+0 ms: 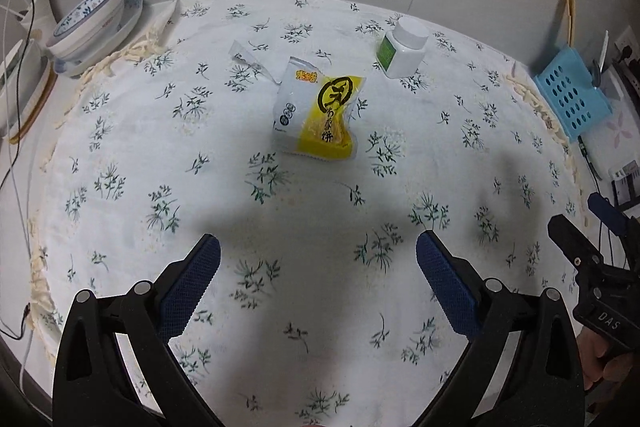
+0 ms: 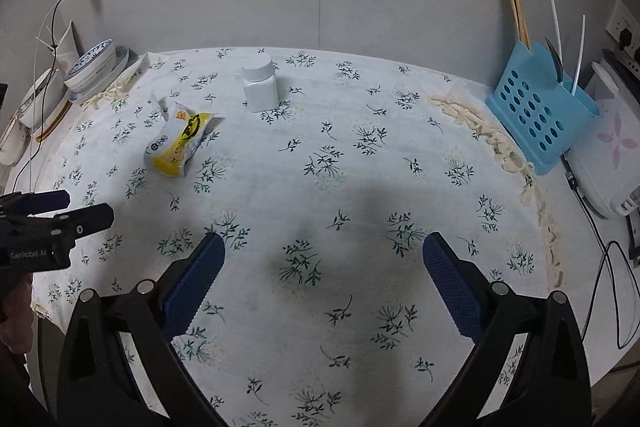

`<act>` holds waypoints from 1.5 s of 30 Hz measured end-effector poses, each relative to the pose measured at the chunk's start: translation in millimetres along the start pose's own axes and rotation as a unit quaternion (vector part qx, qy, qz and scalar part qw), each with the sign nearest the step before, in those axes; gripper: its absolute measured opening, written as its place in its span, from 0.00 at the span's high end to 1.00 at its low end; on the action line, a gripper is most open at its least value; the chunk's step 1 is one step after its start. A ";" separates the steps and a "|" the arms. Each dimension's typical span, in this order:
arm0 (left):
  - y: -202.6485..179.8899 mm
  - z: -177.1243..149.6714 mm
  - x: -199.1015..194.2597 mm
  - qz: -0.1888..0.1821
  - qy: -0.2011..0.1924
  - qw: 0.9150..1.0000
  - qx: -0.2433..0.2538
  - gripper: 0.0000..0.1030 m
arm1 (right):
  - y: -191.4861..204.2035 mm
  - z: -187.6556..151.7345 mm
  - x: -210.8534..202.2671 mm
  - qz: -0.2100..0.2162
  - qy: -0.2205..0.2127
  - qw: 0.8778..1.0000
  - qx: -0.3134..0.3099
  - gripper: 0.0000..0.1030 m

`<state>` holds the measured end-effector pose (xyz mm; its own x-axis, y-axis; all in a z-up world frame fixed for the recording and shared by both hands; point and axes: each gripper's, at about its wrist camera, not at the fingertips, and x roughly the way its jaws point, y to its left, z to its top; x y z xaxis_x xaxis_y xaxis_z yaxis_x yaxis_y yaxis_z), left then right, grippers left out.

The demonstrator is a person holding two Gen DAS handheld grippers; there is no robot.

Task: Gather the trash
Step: 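Raise both open tools back over the tablecloth toward the remaining items, then grasp the yellow snack packet with the left tool while the right tool grasps the white bottle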

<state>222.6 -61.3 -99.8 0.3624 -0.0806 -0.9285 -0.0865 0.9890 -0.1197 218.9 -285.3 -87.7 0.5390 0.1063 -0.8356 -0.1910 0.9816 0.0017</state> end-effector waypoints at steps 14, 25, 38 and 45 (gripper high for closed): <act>-6.0 72.2 80.1 0.029 0.022 0.999 -0.010 0.11 | -25.6 18.2 39.3 -0.009 0.023 1.000 -0.003 0.07; -10.4 90.9 110.4 0.068 0.040 0.997 0.001 0.42 | -14.8 40.5 58.4 0.001 0.021 1.000 -0.016 0.08; 7.3 80.9 65.6 0.063 0.027 0.997 -0.030 0.74 | 42.8 118.6 120.4 0.065 0.003 0.997 -0.044 0.08; 34.9 50.3 25.8 0.063 0.017 0.996 -0.055 0.74 | 64.5 142.9 155.4 0.065 0.011 0.997 -0.041 0.16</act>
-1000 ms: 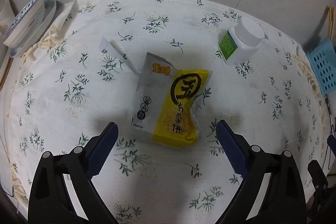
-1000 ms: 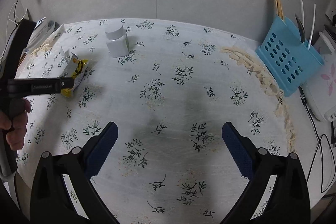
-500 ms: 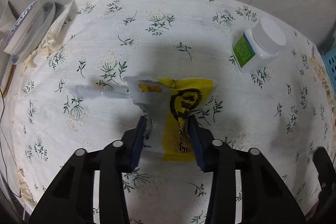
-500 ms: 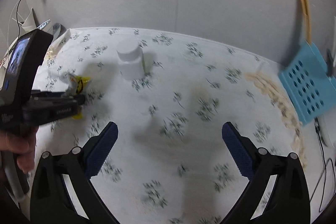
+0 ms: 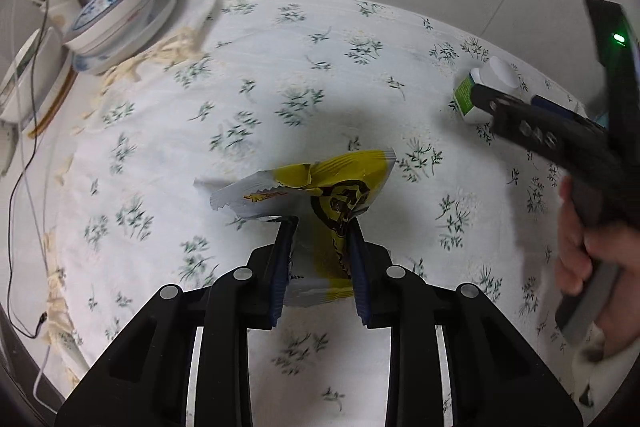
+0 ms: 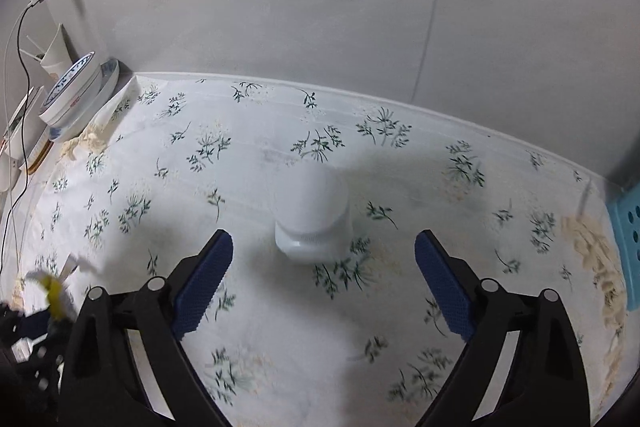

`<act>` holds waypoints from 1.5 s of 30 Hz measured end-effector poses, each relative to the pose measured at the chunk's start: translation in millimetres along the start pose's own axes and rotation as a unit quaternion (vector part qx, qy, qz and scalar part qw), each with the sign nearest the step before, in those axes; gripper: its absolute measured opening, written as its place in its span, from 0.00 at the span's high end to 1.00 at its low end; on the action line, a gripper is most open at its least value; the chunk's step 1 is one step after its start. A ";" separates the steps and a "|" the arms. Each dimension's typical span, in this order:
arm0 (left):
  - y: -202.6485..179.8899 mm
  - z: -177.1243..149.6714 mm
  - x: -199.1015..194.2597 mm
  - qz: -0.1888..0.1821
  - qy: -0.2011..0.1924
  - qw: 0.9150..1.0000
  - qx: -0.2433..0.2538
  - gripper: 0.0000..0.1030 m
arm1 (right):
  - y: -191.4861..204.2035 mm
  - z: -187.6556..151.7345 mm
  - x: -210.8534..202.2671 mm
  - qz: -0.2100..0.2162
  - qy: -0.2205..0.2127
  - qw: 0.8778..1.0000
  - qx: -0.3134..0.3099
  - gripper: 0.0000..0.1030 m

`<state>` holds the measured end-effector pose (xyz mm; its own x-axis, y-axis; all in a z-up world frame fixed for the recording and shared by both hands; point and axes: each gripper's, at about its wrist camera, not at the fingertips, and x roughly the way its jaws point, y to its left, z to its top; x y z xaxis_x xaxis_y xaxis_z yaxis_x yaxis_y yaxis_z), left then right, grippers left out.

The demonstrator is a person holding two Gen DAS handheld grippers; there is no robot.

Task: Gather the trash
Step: 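Grasp the yellow snack packet with the left tool while the right tool grasps the white bottle, then carry the yellow packet with the left tool while the right tool carries the white bottle toward the bin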

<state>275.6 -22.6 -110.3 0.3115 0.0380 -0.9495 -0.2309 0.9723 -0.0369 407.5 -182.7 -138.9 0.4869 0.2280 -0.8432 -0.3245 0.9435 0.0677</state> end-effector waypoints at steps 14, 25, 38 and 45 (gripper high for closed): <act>21.0 -37.7 -28.0 -0.006 -0.017 1.000 -0.021 0.75 | 12.0 -13.8 -20.9 0.006 -0.010 1.000 -0.005 0.61; 14.4 -68.3 -55.3 -0.022 -0.032 0.999 -0.012 0.75 | 14.0 -69.1 -110.8 0.013 -0.034 0.999 0.011 0.61; 7.8 -98.8 -91.2 -0.050 -0.055 0.997 0.012 0.75 | 25.0 -114.6 -195.5 0.028 -0.047 0.998 0.010 0.61; 11.4 -117.8 -118.1 -0.066 -0.068 0.995 0.041 0.75 | 40.8 -145.5 -228.0 0.006 -0.053 0.998 0.017 0.61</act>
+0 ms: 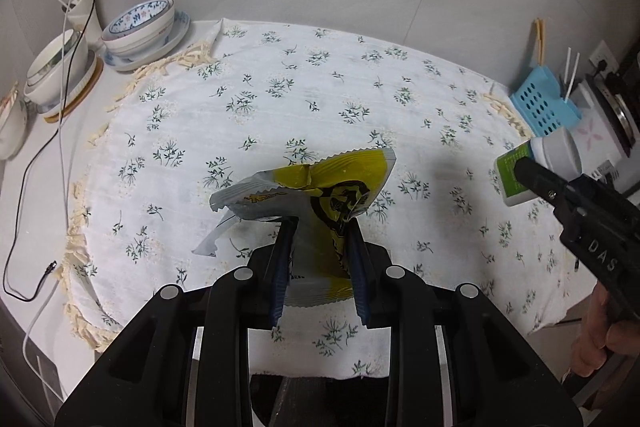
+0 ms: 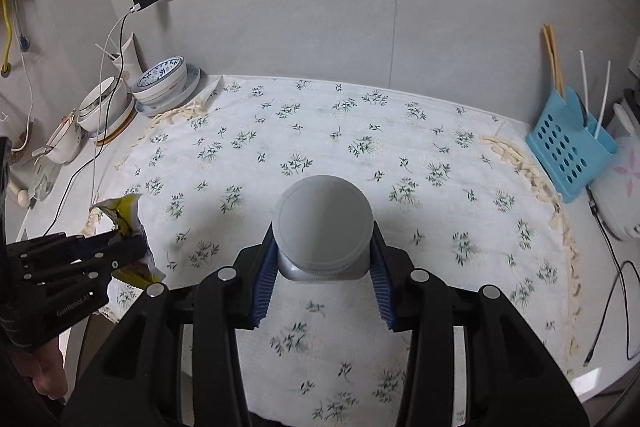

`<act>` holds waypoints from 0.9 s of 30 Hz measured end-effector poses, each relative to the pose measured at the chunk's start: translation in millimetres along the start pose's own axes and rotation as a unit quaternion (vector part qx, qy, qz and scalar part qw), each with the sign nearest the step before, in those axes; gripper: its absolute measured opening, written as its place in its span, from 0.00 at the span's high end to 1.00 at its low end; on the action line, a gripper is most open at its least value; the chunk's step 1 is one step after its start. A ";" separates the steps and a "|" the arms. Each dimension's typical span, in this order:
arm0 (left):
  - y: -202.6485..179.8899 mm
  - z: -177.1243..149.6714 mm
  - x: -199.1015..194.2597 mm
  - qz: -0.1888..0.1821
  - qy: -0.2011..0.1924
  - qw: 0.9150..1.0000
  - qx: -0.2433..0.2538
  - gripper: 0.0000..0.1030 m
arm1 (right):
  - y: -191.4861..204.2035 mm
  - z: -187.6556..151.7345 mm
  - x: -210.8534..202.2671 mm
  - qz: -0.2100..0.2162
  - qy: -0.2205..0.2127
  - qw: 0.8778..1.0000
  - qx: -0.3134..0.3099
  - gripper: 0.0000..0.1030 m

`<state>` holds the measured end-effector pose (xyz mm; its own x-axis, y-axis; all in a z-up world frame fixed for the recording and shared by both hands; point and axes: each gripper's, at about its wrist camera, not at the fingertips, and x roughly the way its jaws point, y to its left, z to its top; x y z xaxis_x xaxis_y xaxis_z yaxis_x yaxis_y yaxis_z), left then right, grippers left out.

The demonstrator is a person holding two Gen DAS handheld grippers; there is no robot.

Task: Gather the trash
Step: 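Carry the yellow packet with the left tool while the right tool carries the white bottle toward the bin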

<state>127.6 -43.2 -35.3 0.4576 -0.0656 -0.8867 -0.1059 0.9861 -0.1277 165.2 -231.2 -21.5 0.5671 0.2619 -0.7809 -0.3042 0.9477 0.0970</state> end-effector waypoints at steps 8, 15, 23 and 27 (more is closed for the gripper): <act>2.3 -26.2 -29.8 -0.011 -0.008 1.000 0.023 0.75 | 18.1 -32.3 -32.7 -0.010 -0.006 1.000 0.017 0.61; 5.9 -56.0 -45.5 -0.018 -0.004 0.999 0.038 0.75 | 33.2 -64.7 -57.4 -0.017 -0.009 0.999 0.030 0.61; 6.5 -91.6 -59.1 -0.028 0.001 0.998 0.055 0.75 | 48.6 -102.7 -80.7 -0.023 -0.011 0.999 0.042 0.61; 5.9 -108.5 -61.2 -0.031 0.008 0.998 0.063 0.75 | 54.6 -121.7 -87.9 -0.024 -0.007 0.998 0.049 0.61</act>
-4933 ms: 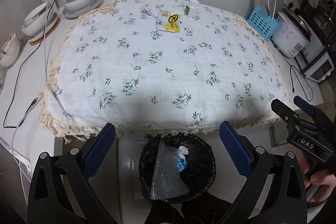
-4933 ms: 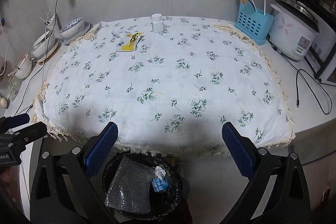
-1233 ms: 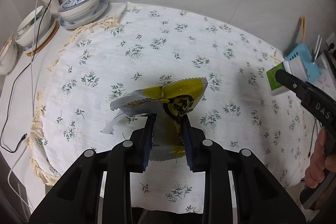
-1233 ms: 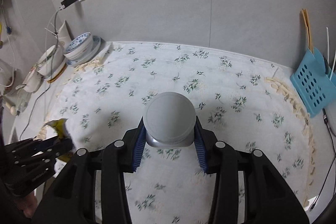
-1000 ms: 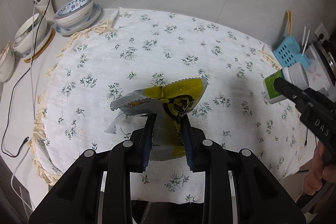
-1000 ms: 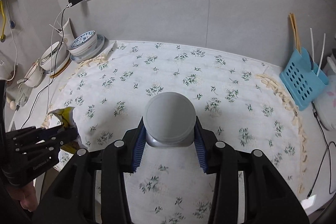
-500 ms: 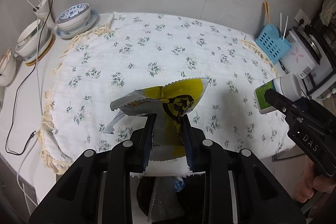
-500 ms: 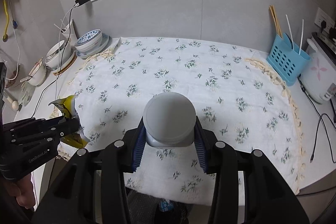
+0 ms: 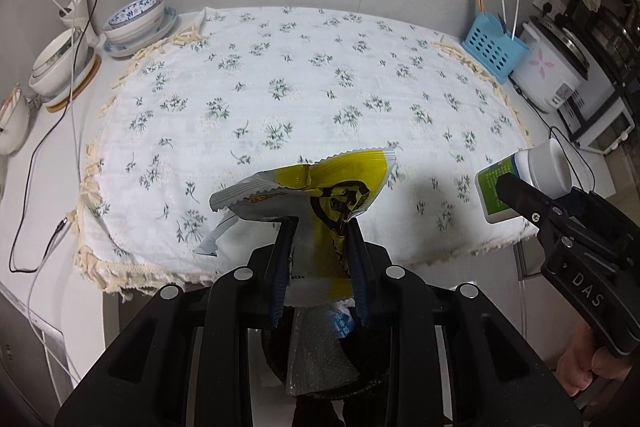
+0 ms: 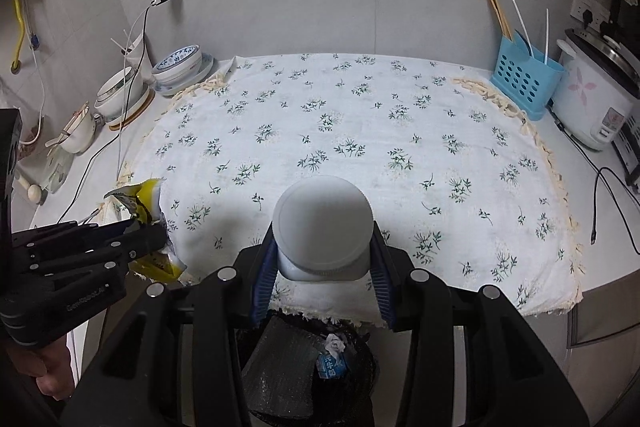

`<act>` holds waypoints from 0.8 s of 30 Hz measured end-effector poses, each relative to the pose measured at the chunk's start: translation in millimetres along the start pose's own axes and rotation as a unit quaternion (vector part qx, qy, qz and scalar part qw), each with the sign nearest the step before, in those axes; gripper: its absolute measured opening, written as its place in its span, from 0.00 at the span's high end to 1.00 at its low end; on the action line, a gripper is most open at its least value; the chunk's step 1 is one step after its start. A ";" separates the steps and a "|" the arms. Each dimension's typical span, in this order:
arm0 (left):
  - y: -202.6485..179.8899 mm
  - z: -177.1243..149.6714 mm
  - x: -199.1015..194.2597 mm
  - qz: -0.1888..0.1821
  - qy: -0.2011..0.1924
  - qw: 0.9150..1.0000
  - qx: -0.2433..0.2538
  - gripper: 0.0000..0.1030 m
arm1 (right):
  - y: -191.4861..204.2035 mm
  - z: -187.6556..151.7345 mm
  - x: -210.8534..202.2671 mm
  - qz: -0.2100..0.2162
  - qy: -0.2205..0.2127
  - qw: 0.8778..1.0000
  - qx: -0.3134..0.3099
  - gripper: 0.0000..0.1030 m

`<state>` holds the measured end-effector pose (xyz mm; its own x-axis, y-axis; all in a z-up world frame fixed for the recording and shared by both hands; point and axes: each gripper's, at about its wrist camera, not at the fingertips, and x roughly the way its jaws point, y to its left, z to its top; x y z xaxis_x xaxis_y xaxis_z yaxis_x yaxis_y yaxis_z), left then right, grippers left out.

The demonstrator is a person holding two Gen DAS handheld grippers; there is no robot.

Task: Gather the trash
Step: 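Carry the yellow packet with the left tool while the right tool carries the white bottle toward the bin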

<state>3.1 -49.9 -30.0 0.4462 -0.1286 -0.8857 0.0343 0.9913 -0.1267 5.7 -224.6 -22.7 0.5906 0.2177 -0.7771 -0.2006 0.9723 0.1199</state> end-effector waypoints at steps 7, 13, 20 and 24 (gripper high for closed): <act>-1.6 -31.5 -2.3 -0.004 0.012 1.000 0.009 0.75 | 4.1 -30.9 -12.1 -0.002 0.007 1.000 0.010 0.61; -1.4 -58.2 -4.0 -0.008 0.020 1.000 0.013 0.75 | 10.3 -57.8 -11.2 -0.001 0.024 1.000 0.001 0.61; 4.0 -94.0 8.6 -0.018 0.039 0.999 0.014 0.75 | 19.7 -97.3 -2.2 -0.005 0.045 0.999 -0.011 0.61; 7.3 -115.3 22.9 -0.019 0.059 0.998 0.020 0.75 | 19.7 -120.6 9.2 -0.004 0.062 0.998 -0.006 0.61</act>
<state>-89.6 -48.6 -102.7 0.3361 -0.1661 -0.9271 0.0868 0.9856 -0.1451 -87.1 -213.7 -102.0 0.4906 0.1959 -0.8491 -0.2057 0.9729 0.1057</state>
